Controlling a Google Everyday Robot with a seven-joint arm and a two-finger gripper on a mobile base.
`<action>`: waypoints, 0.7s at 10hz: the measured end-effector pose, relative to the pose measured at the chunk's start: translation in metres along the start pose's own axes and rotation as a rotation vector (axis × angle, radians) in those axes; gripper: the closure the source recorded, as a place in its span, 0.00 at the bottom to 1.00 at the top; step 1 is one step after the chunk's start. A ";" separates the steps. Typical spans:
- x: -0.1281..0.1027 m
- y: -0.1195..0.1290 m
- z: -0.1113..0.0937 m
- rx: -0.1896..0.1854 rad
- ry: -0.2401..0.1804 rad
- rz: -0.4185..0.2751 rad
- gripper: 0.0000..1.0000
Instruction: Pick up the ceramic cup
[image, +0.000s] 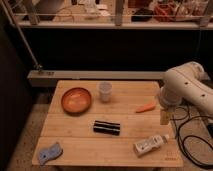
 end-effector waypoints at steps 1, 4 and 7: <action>0.000 0.000 0.000 0.000 0.000 0.000 0.20; 0.000 -0.002 -0.001 0.009 0.002 -0.006 0.20; -0.017 -0.029 -0.010 0.061 0.002 -0.088 0.20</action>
